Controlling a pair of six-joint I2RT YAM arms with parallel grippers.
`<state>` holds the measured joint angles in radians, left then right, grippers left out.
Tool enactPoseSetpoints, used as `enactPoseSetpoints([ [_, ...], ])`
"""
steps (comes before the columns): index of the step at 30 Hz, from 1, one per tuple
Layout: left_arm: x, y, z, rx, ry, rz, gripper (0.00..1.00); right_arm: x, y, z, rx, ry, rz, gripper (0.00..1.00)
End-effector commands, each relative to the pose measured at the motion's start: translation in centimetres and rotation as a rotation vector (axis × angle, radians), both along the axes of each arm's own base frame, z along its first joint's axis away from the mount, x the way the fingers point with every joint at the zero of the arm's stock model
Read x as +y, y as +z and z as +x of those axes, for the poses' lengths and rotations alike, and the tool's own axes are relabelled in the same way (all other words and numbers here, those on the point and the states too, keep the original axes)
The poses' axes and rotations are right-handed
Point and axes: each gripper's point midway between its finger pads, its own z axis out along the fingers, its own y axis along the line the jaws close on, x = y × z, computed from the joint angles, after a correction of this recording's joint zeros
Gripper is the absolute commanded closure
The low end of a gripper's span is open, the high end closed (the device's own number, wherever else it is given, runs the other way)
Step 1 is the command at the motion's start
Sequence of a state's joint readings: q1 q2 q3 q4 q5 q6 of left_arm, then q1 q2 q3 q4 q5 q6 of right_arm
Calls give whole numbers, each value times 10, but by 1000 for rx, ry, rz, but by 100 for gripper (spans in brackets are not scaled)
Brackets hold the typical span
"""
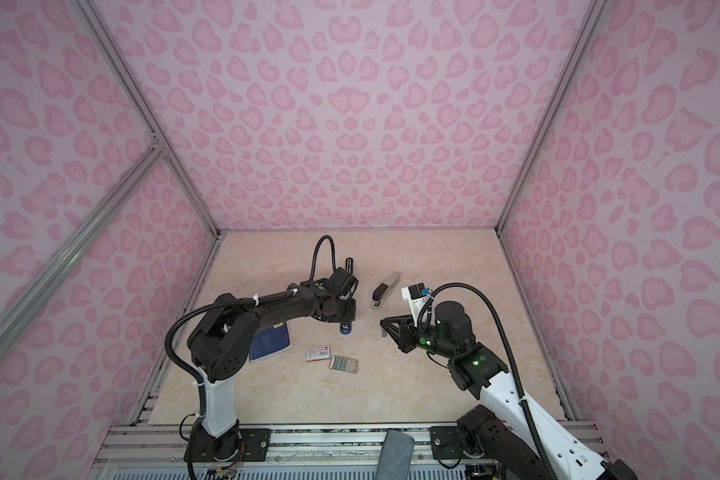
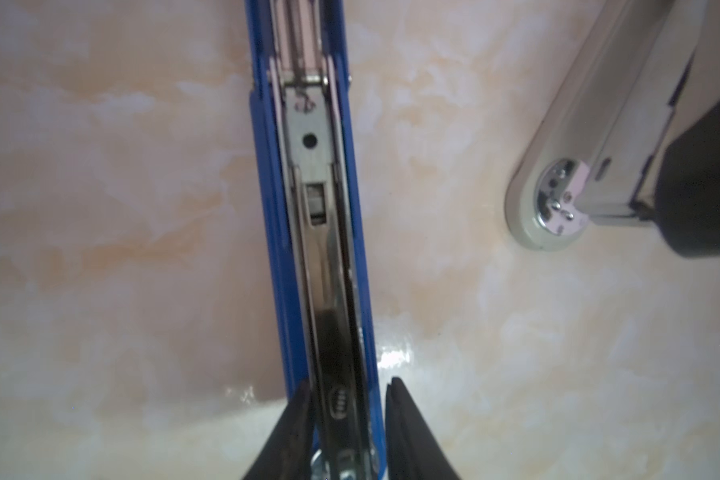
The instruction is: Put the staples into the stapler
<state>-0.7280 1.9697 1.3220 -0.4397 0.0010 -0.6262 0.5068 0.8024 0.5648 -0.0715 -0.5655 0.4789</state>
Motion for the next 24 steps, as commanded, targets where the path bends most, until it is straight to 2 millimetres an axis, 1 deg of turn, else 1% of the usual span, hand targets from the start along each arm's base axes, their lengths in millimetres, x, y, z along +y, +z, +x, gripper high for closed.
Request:
enactPoseSetpoints([
  [1,-15,4,-20,50,-33,-54,68,0,3,2,-13,-3,14,81],
  [4,-27,13,-27,41,-63,-110,68,-1,1,3,-12,-11,8,81],
  [6,-32,20,-28,35,-74,-134,68,-1,0,5,-5,-16,3,81],
  [8,-29,23,-29,29,-71,-127,68,-1,0,8,-5,-24,-2,81],
  [10,-23,29,-31,5,-63,-130,68,-2,0,11,-1,-39,-13,81],
  [15,1,57,-42,-82,-31,-167,66,-3,0,22,12,-68,-60,81],
  [19,24,74,-51,-128,-7,-182,65,4,0,31,17,-68,-88,81],
  [22,47,87,-57,-176,33,-190,65,12,-3,39,25,-78,-120,81],
  [23,56,90,-58,-195,51,-194,60,15,-4,43,27,-83,-131,81],
  [24,66,94,-59,-215,73,-199,58,19,-5,45,31,-85,-143,81],
])
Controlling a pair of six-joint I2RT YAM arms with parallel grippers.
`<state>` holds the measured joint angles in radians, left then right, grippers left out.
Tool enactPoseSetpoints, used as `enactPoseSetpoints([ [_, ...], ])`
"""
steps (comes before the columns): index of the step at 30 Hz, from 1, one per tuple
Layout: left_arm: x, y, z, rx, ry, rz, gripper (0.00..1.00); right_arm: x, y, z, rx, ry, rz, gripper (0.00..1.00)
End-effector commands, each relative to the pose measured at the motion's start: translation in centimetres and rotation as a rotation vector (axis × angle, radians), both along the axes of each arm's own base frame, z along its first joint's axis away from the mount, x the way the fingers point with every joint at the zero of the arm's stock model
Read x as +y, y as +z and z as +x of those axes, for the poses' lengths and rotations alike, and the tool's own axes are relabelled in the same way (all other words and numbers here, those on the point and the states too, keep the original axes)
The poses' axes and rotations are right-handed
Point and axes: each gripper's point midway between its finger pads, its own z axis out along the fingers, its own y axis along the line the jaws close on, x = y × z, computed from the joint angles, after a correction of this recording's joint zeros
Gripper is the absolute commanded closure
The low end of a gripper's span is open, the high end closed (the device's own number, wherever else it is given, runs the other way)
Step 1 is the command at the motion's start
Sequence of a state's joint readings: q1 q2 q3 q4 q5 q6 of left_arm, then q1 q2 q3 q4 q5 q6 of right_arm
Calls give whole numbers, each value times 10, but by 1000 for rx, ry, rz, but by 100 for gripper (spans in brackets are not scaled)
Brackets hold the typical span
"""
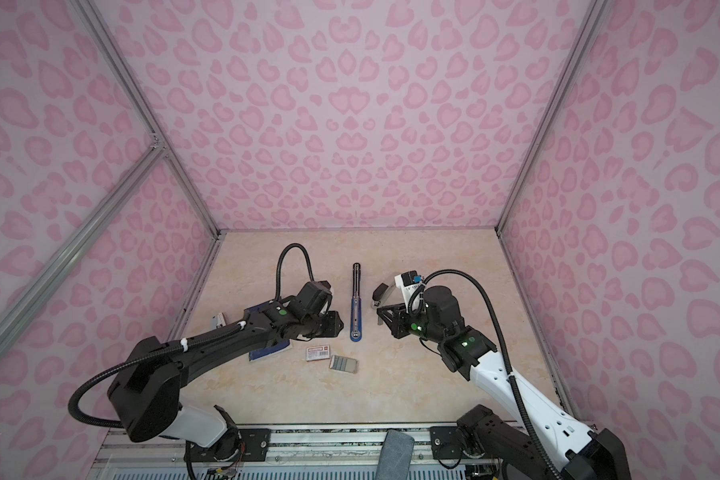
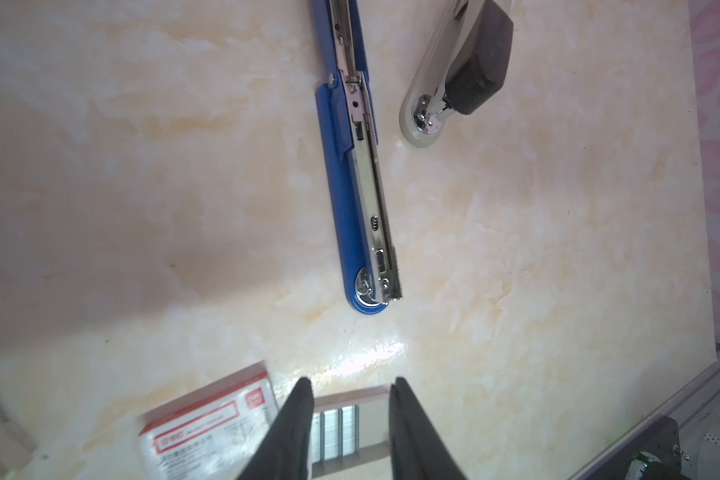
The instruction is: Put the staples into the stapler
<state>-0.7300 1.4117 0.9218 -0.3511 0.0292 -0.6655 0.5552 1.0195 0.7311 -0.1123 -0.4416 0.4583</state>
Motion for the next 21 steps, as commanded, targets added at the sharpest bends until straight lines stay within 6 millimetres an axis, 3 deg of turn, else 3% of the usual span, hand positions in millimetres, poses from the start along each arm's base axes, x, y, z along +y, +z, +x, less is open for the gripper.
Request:
enactPoseSetpoints([
  [1,25,12,3,-68,78,-12,56,5,-5,12,-3,-33,-54,81],
  [8,71,16,-8,-94,176,-46,52,26,-18,39,26,-110,-176,81],
  [15,80,11,-17,-83,189,-61,52,41,-38,68,77,-220,-292,81],
  [21,86,10,-21,-88,196,-55,52,48,-45,68,86,-217,-315,77],
])
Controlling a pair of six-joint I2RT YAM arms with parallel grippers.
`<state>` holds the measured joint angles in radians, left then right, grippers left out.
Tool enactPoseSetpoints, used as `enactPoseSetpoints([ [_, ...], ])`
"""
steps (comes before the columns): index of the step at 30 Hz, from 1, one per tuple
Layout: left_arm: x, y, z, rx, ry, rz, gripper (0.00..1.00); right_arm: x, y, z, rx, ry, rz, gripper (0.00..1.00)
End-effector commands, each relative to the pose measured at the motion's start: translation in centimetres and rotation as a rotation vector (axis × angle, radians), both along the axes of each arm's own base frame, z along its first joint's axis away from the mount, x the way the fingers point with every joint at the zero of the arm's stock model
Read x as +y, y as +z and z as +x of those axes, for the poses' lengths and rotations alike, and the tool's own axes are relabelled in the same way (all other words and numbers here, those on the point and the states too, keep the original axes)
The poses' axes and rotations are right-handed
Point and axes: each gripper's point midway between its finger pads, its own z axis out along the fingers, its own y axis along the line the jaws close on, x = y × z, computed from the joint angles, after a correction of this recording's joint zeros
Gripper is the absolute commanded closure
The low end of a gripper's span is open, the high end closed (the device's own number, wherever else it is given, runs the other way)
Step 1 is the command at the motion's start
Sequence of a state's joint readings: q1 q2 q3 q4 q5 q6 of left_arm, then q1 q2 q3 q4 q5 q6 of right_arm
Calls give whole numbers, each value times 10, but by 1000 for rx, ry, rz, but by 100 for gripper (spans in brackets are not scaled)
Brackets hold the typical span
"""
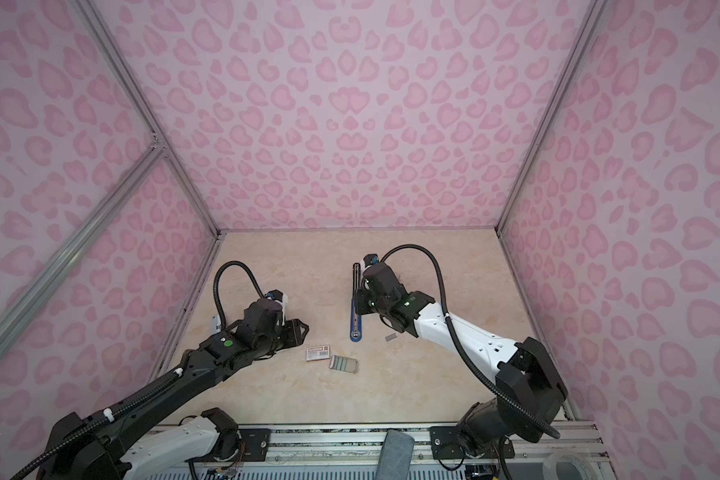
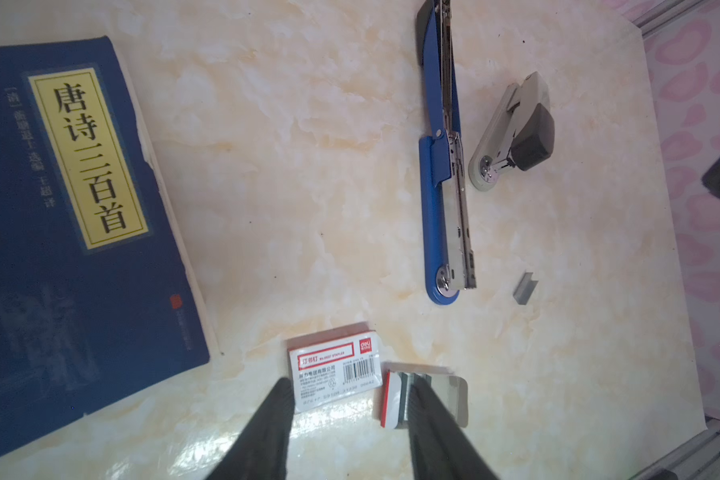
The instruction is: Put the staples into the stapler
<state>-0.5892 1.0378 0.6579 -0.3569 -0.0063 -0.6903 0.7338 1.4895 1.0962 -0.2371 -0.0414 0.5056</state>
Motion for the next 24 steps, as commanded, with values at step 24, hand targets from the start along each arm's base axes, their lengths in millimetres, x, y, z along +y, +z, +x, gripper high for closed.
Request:
enactPoseSetpoints([
  [24,-136,-4,-6,80,-399,32,54,-188,-83,-81,171,-424,-50,59],
])
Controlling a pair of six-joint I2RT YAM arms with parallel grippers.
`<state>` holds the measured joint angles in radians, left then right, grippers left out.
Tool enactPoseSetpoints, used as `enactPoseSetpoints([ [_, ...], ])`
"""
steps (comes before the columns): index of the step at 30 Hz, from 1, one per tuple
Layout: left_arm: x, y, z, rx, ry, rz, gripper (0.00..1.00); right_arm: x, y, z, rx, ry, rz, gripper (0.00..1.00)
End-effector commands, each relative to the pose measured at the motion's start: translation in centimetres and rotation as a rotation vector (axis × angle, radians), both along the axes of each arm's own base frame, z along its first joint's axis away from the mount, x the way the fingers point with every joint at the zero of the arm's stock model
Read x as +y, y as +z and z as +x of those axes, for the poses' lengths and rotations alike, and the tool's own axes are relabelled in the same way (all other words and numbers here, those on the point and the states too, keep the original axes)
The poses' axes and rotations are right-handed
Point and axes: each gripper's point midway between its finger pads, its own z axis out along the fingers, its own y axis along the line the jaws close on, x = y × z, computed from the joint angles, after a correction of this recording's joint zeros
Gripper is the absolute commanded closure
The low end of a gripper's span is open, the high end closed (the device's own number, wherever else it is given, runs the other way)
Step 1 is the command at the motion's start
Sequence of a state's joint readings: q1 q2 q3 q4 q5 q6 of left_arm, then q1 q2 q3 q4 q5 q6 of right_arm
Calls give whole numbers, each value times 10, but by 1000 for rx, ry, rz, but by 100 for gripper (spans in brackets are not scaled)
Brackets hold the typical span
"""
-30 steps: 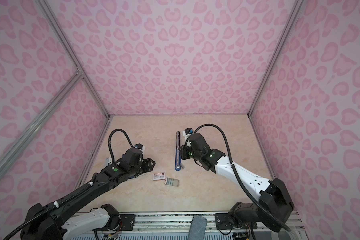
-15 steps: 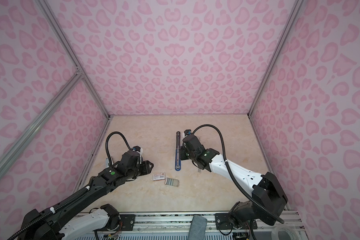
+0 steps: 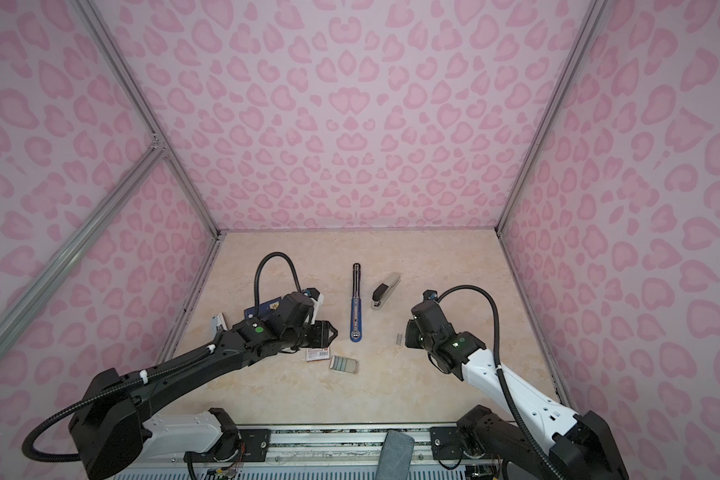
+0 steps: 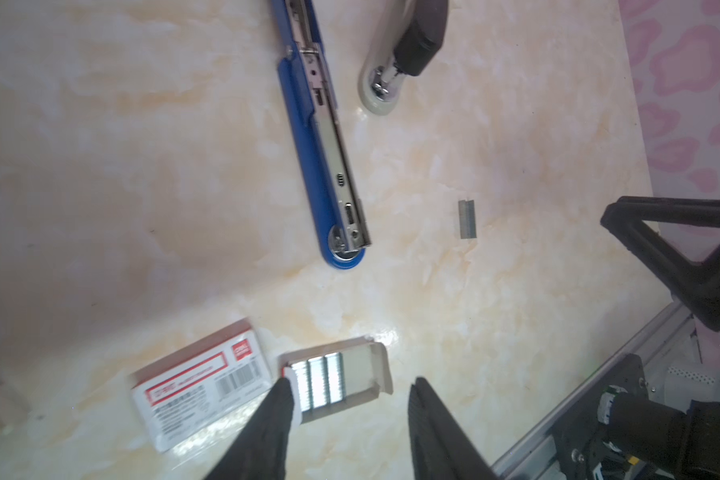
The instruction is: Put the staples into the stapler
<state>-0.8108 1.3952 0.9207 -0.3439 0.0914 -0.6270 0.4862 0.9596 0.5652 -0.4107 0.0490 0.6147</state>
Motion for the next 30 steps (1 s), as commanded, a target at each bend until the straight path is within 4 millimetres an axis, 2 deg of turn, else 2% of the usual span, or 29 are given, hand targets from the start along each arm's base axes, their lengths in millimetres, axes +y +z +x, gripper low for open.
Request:
enactPoseSetpoints([
  [1,-36,-3,3,10,-95,12,56,-15,-9,-7,22,-56,38,60],
  [8,-122,-28,10,76,-253,80,63,-36,-17,-17,19,-114,92,62],
  [12,-149,-52,14,120,-278,135,63,-43,-20,-21,17,-132,119,62],
  [17,-157,-81,17,150,-266,211,63,-49,-19,-24,5,-142,136,62],
  [25,-158,-95,22,138,-251,259,73,-52,-21,-27,-2,-152,165,62],
  [30,-158,-103,22,149,-252,272,73,-53,-22,-27,0,-154,167,62],
])
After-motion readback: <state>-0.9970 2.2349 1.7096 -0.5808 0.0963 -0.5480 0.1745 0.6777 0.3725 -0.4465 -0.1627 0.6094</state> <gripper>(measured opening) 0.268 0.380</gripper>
